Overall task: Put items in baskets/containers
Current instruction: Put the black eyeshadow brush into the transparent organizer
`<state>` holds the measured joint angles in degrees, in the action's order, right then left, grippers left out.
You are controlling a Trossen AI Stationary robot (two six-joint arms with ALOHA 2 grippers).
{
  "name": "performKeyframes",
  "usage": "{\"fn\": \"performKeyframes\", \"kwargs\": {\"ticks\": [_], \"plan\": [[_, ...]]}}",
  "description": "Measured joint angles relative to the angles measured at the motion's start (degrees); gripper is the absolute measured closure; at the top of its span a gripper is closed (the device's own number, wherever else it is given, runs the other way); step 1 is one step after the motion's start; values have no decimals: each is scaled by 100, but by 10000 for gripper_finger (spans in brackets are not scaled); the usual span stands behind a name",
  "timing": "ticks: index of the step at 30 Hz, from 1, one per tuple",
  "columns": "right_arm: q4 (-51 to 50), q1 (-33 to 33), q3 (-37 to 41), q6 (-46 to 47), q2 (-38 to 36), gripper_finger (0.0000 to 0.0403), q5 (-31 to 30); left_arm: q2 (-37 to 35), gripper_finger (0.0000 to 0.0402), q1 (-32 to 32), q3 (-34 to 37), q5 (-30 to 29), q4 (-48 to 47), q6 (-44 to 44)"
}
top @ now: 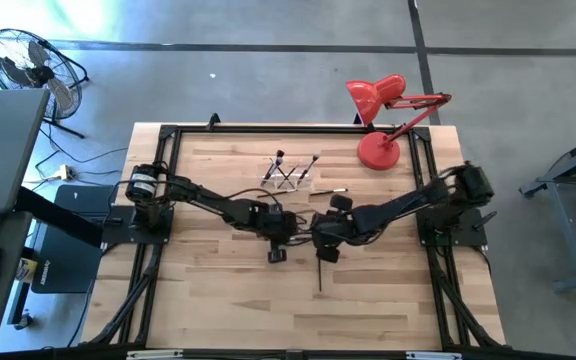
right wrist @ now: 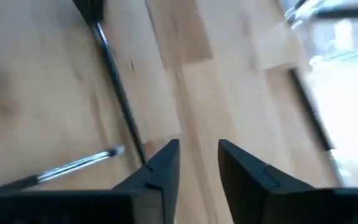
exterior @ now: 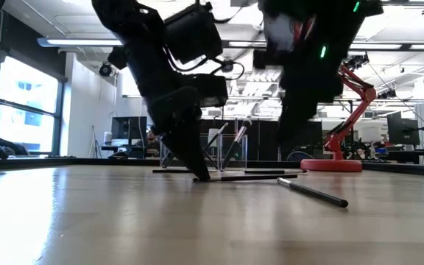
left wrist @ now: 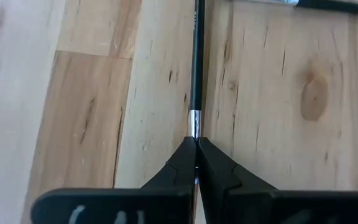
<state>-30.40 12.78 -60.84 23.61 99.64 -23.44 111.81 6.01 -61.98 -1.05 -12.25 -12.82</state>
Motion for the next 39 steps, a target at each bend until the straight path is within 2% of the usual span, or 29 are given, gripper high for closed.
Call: {"fn": "performKeyframes", "kwargs": {"ticks": [6,13,20,26,35,39], "plan": [[-419,35,-9,-87,-678,266,-110,-28,401,-323,-130,698,-51,-444],[-456,347,-17,-312,-1122,274,-561,-15,401,-575,-328,1354,-40,-459],[-506,570,-17,-192,-1036,279,-791,22,400,-676,-566,1530,-88,-417],[-511,638,-17,-16,-1039,279,-817,15,400,-676,-847,1551,-528,-229],[-474,651,-17,-347,-774,279,-775,1,401,-681,-1177,1838,-772,-203],[32,651,-17,-770,-348,279,-523,-9,401,-681,-1196,1876,-796,-203]]}}
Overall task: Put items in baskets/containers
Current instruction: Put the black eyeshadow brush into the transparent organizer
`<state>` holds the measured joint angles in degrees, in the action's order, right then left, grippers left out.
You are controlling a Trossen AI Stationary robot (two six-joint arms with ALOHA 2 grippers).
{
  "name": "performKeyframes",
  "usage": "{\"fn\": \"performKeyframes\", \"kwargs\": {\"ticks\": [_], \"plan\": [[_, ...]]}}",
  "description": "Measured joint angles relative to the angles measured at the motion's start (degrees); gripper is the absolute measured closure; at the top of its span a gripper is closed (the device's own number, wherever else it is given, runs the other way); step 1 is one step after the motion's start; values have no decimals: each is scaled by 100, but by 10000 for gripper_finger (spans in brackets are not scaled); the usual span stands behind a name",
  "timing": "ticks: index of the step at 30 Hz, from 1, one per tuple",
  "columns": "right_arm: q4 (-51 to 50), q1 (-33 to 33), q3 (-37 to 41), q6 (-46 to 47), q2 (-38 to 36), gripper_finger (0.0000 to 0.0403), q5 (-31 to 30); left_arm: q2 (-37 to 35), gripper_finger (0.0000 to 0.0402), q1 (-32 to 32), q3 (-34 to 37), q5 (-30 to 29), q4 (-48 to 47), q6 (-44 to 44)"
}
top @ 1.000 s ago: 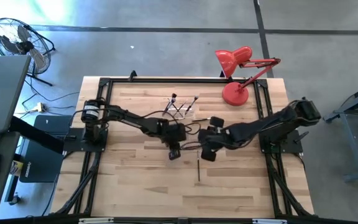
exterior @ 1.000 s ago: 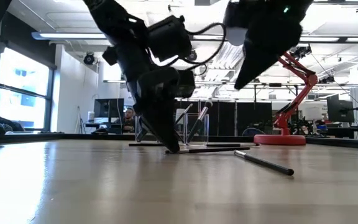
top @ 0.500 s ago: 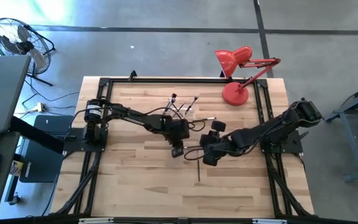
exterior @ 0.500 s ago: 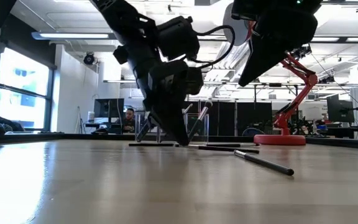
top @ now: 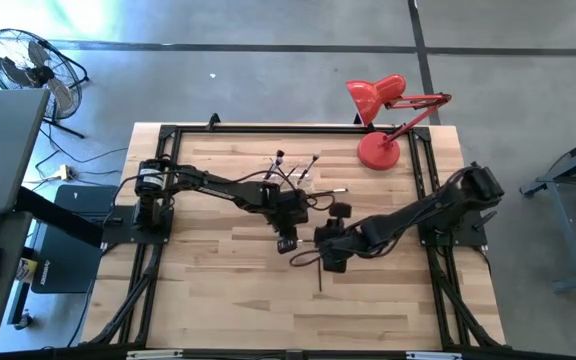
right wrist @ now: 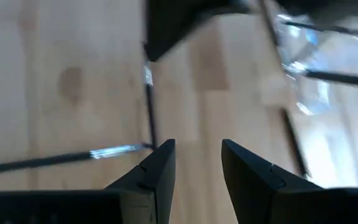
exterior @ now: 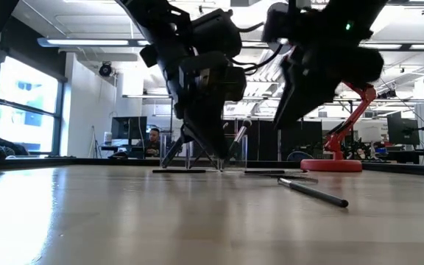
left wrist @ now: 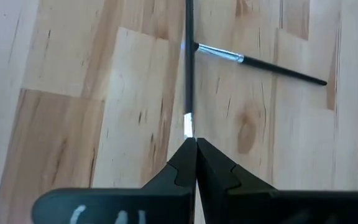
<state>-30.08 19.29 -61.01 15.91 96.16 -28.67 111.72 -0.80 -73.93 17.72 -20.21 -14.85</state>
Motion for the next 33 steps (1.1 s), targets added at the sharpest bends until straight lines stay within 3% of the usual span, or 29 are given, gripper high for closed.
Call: {"fn": "performKeyframes", "kwargs": {"ticks": [6,12,18,23,29,33], "plan": [[857,-23,0,-248,634,279,201,0,401,0,0,4,-76,0],[937,-33,0,-181,770,279,246,-2,401,2,0,-126,-141,6],[857,-41,0,72,765,279,201,-4,401,4,0,-949,-346,426],[60,-37,0,609,655,280,-108,-7,400,0,0,-1106,-409,562],[-1523,-197,2,1933,292,327,-95,-13,400,4,0,-1050,-614,562],[-1062,-371,484,2005,-129,371,-18,-13,400,4,0,-961,-926,496]]}}
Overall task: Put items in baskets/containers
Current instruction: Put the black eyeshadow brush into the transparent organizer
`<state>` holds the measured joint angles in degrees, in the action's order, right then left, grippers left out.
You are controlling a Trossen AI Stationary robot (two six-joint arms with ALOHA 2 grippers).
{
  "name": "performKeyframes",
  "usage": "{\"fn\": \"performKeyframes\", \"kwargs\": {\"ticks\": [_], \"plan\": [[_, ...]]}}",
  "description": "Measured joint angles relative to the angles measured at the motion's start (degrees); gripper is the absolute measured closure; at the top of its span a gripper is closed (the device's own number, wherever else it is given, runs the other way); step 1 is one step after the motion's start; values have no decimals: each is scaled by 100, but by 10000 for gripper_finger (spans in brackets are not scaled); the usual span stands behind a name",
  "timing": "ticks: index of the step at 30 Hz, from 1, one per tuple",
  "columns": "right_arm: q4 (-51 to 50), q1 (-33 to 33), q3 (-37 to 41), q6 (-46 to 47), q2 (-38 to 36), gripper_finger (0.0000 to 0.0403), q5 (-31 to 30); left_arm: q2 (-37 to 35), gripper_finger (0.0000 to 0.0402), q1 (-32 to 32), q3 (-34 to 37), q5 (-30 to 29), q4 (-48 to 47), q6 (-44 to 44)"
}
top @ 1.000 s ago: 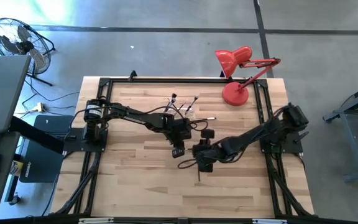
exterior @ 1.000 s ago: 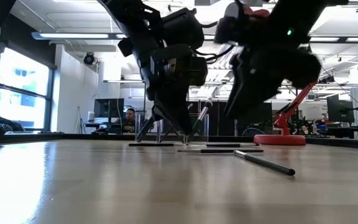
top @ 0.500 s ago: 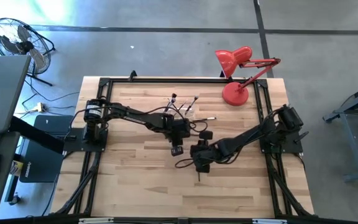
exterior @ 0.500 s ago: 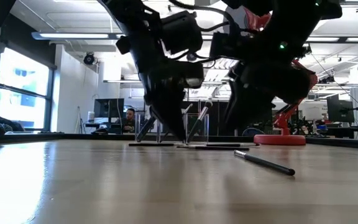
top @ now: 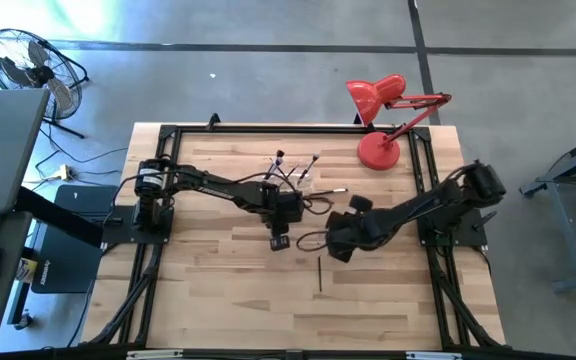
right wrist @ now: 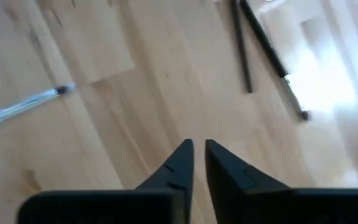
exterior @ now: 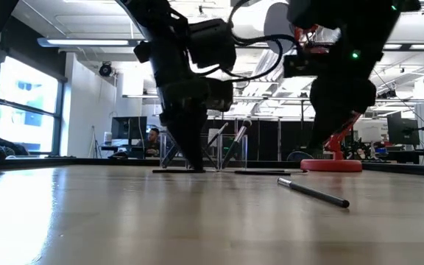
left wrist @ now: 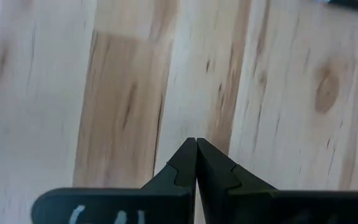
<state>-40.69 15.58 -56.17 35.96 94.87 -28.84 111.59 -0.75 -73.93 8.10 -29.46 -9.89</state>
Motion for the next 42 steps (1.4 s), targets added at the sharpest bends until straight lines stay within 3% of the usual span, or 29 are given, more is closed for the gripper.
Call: {"fn": "performKeyframes", "kwargs": {"ticks": [5,11,17,24,27,29,36,42], "plan": [[1886,-214,1391,306,-962,399,566,0,401,21,0,49,-236,-245],[3728,-208,2905,428,-1963,376,396,0,401,129,0,227,-198,-402],[4854,-288,3807,86,-2025,331,284,0,401,195,-2,194,-125,-692],[5458,-742,4103,-831,-1785,273,324,0,401,190,-7,179,269,-989],[5781,-1094,4103,-1473,-1557,259,824,0,401,190,-7,179,393,-1156],[6092,-1342,4103,-1782,-1321,256,1182,0,401,190,-7,172,457,-1250],[6824,-1994,4090,-2427,-702,256,1604,0,401,190,-7,127,518,-1444],[7002,-2448,4011,-2942,-632,253,1451,0,401,190,-7,120,611,-1587]]}}
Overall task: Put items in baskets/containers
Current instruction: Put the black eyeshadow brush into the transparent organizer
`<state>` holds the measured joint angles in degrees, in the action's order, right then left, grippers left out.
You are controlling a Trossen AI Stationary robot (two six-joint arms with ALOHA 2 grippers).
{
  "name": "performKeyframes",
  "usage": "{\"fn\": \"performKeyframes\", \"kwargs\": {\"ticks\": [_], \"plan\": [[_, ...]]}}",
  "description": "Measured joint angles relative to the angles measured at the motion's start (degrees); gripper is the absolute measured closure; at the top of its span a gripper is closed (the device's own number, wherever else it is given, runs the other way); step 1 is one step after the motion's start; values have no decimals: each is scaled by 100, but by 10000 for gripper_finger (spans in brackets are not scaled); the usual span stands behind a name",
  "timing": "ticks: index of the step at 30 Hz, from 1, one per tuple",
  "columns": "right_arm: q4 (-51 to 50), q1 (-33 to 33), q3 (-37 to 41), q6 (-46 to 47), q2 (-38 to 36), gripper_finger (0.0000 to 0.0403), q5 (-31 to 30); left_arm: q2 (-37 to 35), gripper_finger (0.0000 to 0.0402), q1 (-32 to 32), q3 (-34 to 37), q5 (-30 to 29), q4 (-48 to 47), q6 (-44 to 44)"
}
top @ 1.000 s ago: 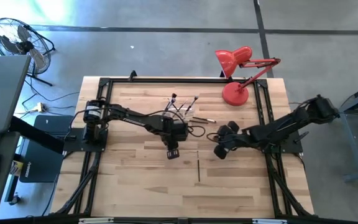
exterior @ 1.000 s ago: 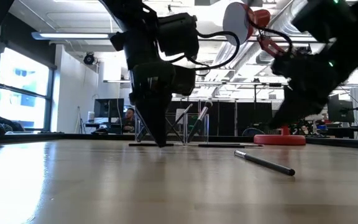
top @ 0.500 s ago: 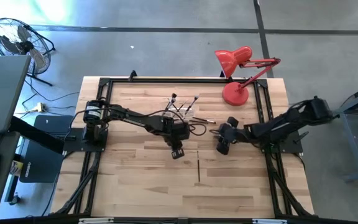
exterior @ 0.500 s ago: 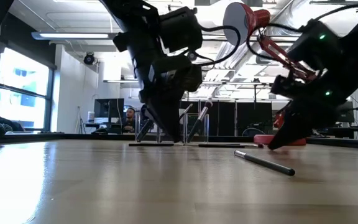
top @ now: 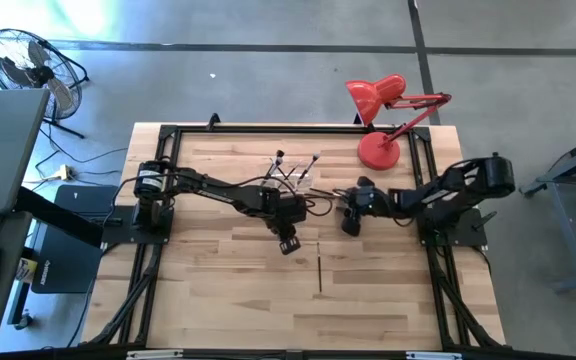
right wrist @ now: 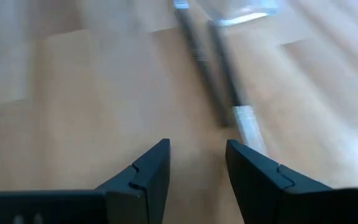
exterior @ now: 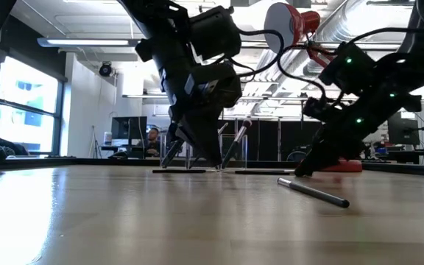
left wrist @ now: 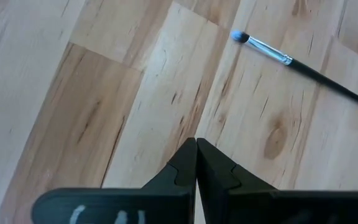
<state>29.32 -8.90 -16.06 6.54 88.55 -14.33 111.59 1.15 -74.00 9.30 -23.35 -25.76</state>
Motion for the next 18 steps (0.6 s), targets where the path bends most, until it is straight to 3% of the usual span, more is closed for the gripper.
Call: {"fn": "performKeyframes", "kwargs": {"ticks": [4,14,18], "plan": [[-37,-325,-82,-199,4,251,-151,0,401,0,0,0,16,-2],[11,-834,-157,-813,2,253,1236,0,401,0,0,2,32,-2],[28,-835,-157,-936,2,253,1407,0,401,0,0,4,37,2]]}}
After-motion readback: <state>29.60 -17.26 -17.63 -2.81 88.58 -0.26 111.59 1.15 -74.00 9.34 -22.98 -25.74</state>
